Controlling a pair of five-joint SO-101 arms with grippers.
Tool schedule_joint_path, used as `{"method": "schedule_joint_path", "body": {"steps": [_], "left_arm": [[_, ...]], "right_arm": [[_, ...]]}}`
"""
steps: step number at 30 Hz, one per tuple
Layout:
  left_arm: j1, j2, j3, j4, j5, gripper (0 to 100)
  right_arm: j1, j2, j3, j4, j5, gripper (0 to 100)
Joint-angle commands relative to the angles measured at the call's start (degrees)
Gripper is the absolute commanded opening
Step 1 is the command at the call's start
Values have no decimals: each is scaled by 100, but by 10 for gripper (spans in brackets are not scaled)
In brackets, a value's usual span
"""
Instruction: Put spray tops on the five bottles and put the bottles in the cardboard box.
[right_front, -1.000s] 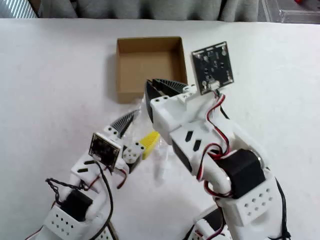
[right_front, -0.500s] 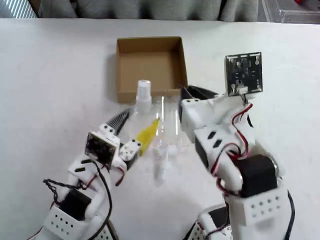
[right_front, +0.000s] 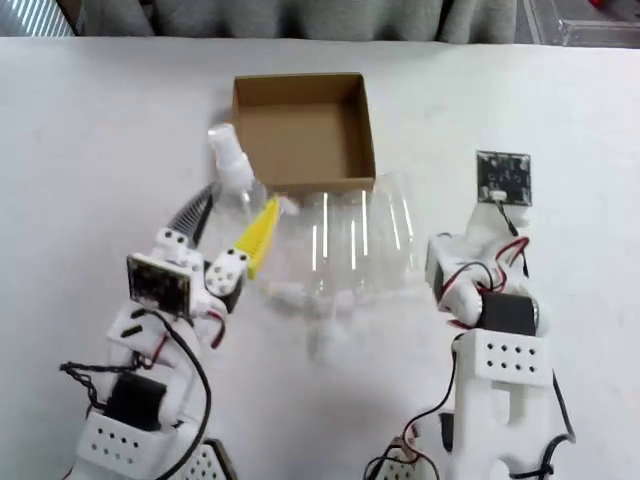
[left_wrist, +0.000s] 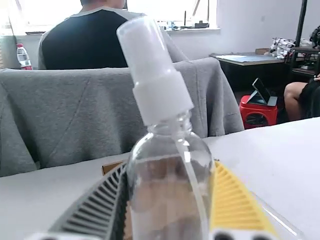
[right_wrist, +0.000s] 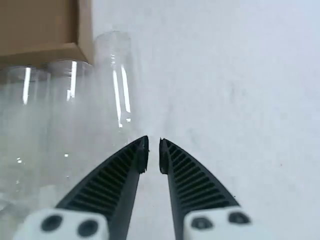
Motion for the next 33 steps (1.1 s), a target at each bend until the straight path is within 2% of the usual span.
{"method": "schedule_joint_path", "body": {"steps": [1,10,22,27,33], "left_arm": [[-268,1095,-1064,-132,0,20],[-312,3099,-2479,-273,-26,20],[-312,5270,-3367,-2488,-18,20],[-444,6659,-4158,-3015,-18,20],[-822,8532,-5582,-3226,-9,20]], "right_arm": [[426,-92,132,-312,88,16],[655,-92,1134,-1007,88,17],[637,-84,2831,-3723,44,16],[611,-84,3297,-4532,44,16],[611,-84,3402,-4708,44,16]]}}
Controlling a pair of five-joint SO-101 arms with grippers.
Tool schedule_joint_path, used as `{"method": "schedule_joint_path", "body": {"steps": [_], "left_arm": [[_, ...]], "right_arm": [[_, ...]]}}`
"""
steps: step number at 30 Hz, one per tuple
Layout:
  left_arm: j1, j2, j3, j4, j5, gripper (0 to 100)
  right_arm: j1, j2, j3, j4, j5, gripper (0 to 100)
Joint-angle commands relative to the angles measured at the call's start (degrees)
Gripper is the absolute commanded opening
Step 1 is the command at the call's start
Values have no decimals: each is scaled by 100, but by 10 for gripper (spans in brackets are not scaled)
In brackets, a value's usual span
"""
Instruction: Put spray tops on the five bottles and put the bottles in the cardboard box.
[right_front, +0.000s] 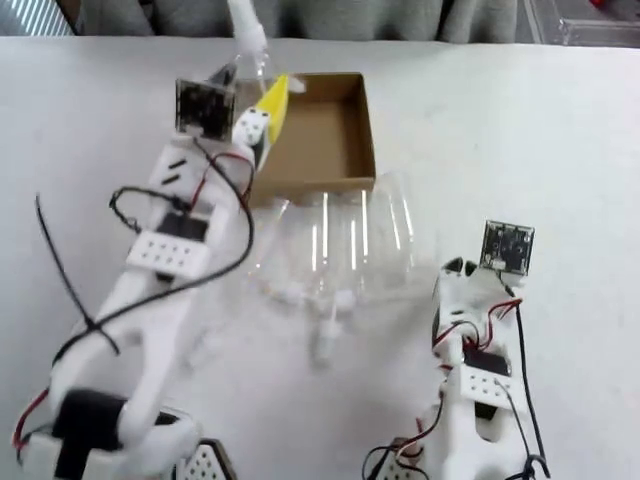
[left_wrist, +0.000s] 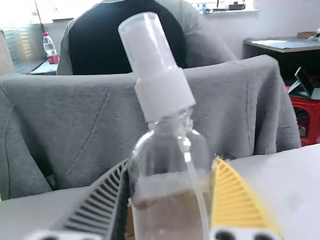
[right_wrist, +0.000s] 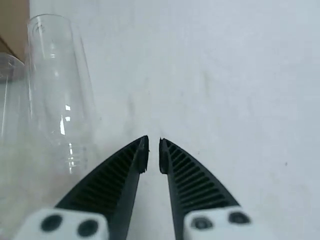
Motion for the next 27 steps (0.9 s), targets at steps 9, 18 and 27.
{"method": "schedule_joint_path", "body": {"steps": [9,18,27], "left_arm": [[-356,3002,-2848,-220,-9,20],[-418,4532,-4273,-229,-9,20],[-593,5596,-4809,-1187,-9,20]], "right_arm": [[13,-75,-44,-145,35,16],[-189,-40,-44,-145,70,16],[-189,-40,-44,-145,79,16]]}}
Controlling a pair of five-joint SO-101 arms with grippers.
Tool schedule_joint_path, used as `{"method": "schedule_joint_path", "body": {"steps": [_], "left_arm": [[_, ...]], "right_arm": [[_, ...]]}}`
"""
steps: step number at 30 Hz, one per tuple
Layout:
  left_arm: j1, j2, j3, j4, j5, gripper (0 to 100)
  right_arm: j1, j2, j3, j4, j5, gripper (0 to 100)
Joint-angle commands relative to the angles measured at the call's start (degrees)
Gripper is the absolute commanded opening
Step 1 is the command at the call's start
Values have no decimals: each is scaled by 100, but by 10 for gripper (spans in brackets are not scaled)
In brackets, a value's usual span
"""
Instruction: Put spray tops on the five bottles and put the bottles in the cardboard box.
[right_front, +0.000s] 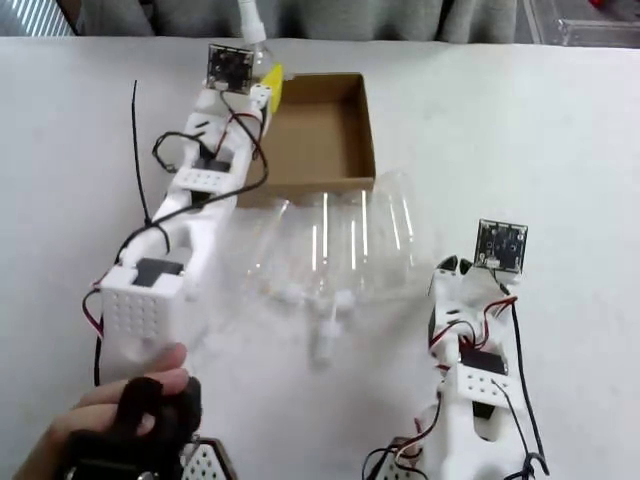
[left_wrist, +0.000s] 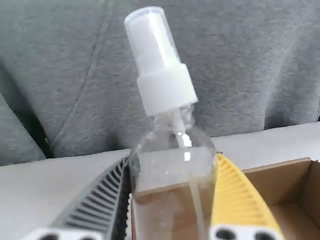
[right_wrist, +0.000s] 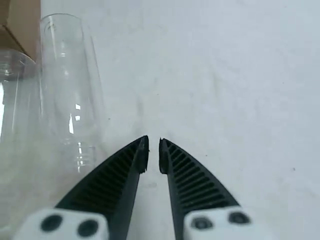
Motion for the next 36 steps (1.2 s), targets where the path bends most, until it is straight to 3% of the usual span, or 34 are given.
{"method": "schedule_joint_path", "body": {"steps": [1,7,36], "left_arm": [[-75,321,-457,-1055,-9,20],[22,822,-475,-1908,-18,20],[-31,1095,-747,-1688,-53,21]], "right_arm": [[-40,-40,-44,-145,70,16],[-40,-40,-44,-145,70,16],[-31,-40,-35,-145,70,16]]}}
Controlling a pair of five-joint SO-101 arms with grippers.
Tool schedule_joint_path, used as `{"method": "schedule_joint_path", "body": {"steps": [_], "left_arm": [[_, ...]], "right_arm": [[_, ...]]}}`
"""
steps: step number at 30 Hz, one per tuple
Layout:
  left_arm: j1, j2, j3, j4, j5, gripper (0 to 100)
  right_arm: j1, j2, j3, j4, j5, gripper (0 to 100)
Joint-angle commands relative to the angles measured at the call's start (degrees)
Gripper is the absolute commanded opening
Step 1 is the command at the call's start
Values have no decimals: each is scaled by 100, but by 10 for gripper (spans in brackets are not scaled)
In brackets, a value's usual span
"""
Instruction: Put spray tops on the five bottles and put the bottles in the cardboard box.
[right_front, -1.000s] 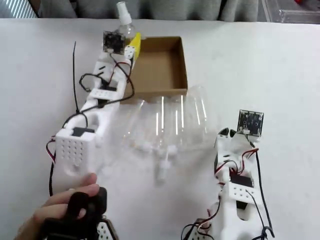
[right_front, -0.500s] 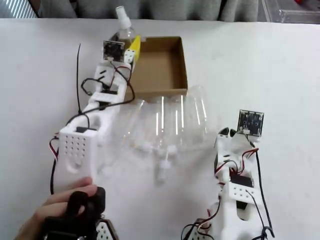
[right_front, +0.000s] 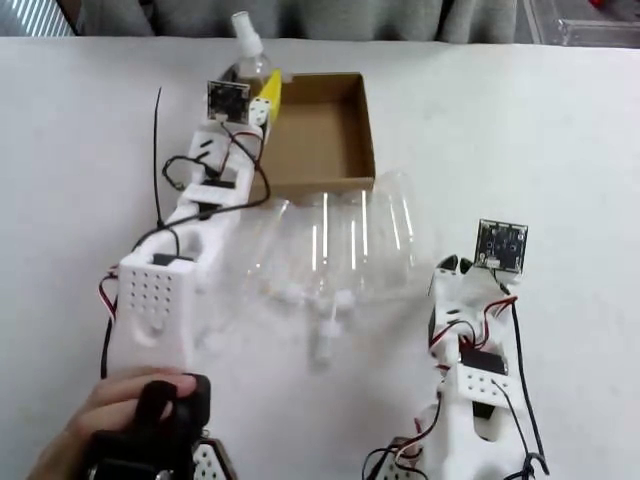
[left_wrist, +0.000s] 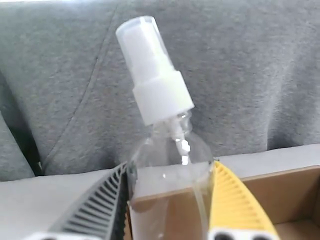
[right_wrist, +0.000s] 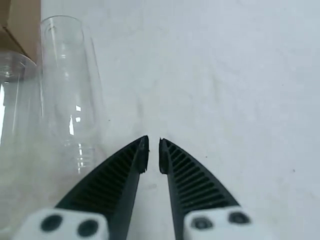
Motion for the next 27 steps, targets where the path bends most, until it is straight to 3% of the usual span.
{"method": "schedule_joint_path", "body": {"steps": [1,7,27], "left_arm": [[22,-154,-369,62,-62,26],[22,-154,-325,70,-26,172],[-84,-163,-316,343,-18,223]], "right_arm": [[-22,-40,-35,-110,70,16],[-4,-40,-35,-110,70,16],[4,-40,-35,-101,70,16]]}}
